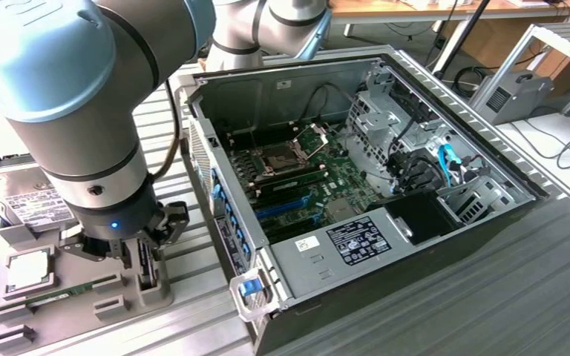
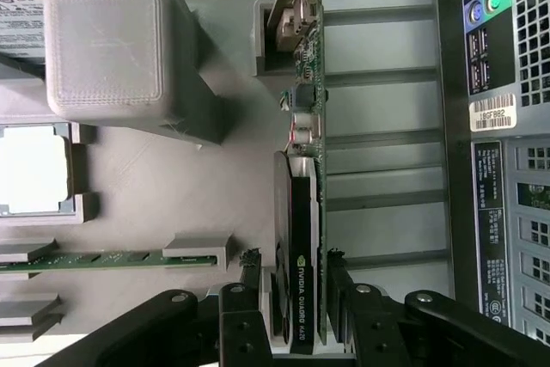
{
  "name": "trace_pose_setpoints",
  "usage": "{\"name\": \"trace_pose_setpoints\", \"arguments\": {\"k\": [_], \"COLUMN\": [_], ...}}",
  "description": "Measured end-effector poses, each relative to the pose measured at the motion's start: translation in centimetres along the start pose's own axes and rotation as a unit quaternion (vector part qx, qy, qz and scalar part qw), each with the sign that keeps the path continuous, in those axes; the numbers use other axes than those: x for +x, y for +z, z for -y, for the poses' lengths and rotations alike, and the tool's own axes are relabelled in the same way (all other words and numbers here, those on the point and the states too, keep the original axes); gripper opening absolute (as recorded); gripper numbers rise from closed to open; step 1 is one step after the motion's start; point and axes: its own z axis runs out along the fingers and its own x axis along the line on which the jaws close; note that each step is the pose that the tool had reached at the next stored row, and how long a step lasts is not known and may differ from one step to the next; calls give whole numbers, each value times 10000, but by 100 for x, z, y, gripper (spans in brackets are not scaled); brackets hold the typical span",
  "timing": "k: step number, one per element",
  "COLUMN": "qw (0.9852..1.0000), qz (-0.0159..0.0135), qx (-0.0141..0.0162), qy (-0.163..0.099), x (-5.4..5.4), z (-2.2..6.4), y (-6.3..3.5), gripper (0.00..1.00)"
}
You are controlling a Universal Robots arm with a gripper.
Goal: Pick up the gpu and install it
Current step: 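Pick up the gpu and move the gpu toward the slot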
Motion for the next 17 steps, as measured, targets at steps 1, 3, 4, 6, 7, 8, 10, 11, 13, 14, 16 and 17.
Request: {"name": "trace_pose_setpoints", "arguments": {"k": [1, 3, 4, 6, 7, 8, 10, 11, 13, 14, 16, 17], "qw": [10000, 10000, 10000, 10000, 10000, 10000, 10000, 10000, 10000, 10000, 10000, 10000], "qz": [0, 0, 0, 0, 0, 0, 0, 0, 0, 0, 0, 0], "qx": [0, 0, 0, 0, 0, 0, 0, 0, 0, 0, 0, 0], "qy": [0, 0, 0, 0, 0, 0, 0, 0, 0, 0, 0, 0], "x": [0, 0, 0, 1, 1, 1, 1, 1, 1, 1, 1, 1], "z": [1, 1, 2, 4, 4, 5, 5, 6, 7, 7, 8, 9], "y": [4, 13, 21, 36, 40, 45, 54, 59, 67, 72, 80, 85], "gripper": [42, 42, 42, 42, 42, 42, 42, 42, 42, 42, 42, 42]}}
